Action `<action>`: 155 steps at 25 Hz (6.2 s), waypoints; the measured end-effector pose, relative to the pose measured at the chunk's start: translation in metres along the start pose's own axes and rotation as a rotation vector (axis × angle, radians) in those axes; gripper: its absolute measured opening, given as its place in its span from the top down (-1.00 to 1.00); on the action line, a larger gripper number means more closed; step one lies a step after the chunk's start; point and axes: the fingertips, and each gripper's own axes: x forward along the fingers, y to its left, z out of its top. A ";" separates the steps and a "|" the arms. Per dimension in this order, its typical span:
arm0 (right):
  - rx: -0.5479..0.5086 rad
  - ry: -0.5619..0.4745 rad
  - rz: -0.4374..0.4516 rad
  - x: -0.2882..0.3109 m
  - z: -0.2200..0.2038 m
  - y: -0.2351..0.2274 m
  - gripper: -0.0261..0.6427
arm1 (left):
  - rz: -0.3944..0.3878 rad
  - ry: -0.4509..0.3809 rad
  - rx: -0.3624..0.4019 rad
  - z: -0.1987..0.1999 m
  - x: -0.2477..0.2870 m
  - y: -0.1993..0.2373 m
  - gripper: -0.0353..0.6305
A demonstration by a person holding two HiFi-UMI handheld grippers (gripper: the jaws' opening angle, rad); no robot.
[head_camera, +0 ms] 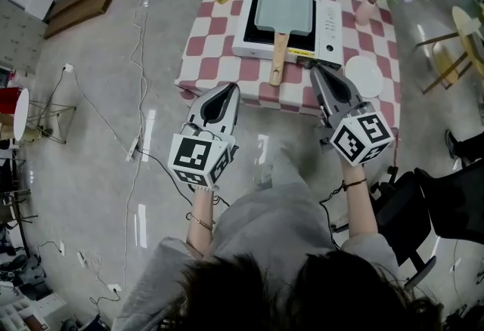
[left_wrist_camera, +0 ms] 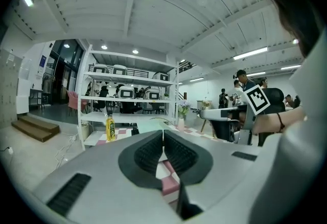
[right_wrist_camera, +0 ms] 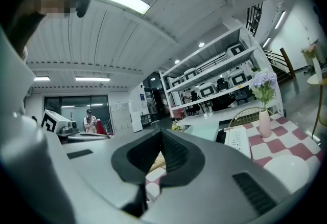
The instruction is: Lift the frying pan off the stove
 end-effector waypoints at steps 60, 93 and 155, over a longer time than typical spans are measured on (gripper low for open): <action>0.921 0.225 0.196 0.118 -0.065 -0.069 0.33 | -0.480 0.382 -0.727 -0.057 0.136 0.017 0.35; 1.134 0.259 0.275 0.154 -0.099 -0.057 0.13 | -0.742 0.588 -0.833 -0.074 0.146 -0.033 0.22; 1.043 0.171 0.410 0.144 -0.049 -0.031 0.43 | -0.846 0.507 -0.673 -0.045 0.126 -0.049 0.39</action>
